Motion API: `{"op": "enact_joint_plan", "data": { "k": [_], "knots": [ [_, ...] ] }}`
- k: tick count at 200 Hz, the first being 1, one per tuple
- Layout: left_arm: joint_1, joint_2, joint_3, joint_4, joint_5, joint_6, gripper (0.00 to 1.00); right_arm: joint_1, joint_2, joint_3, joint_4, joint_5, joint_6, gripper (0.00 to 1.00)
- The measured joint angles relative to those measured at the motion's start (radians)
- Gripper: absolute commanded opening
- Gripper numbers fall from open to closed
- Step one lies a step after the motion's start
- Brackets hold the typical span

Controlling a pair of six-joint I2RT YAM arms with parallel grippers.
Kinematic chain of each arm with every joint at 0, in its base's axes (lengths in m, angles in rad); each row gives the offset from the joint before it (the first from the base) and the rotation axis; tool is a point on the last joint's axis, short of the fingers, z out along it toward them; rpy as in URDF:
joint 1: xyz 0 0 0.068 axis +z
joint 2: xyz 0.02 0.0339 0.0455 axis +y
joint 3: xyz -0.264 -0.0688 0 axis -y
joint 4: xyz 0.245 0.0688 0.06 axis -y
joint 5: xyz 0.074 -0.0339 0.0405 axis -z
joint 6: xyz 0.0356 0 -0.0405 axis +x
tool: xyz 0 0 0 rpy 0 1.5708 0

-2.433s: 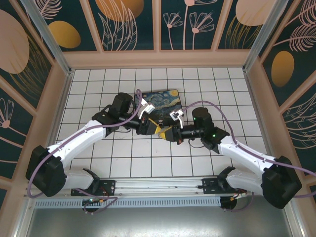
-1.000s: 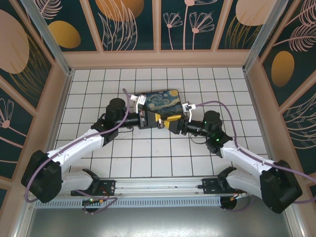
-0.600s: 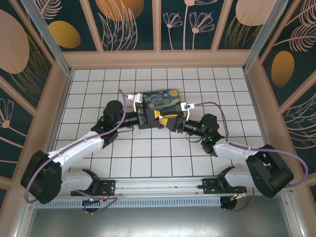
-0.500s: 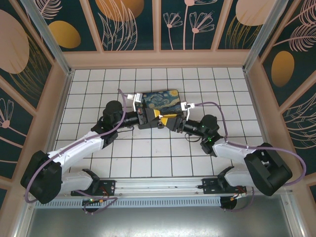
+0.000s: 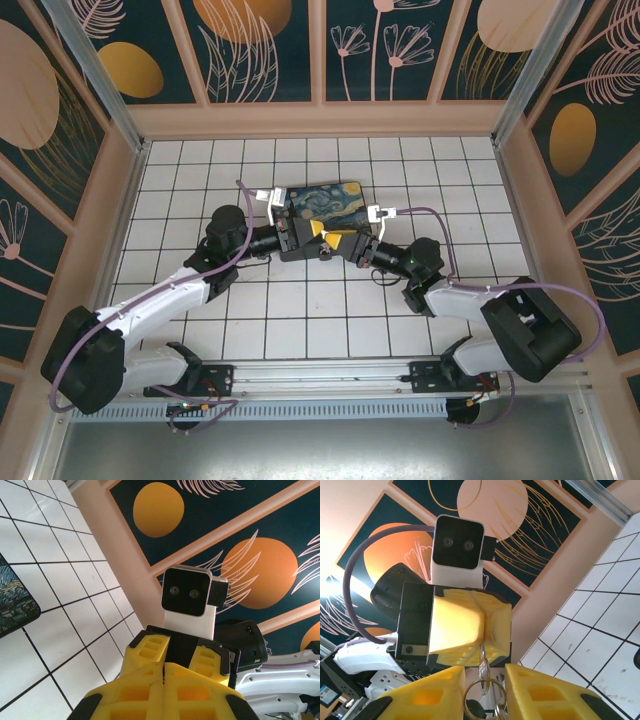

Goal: Unlock the padlock with the key

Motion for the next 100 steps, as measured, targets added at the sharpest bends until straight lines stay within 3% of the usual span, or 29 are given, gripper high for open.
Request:
{"op": "enact_joint_plan", "data": {
  "k": [73, 100],
  "knots": [
    [0.0, -0.006, -0.008, 0.008, -0.004, -0.003, 0.0, 0.019, 0.022, 0.0, 0.014, 0.004, 0.025, 0.14],
    [0.0, -0.007, -0.017, 0.016, -0.007, -0.003, 0.0, 0.023, 0.024, 0.001, 0.016, 0.007, 0.032, 0.28]
  ]
}}
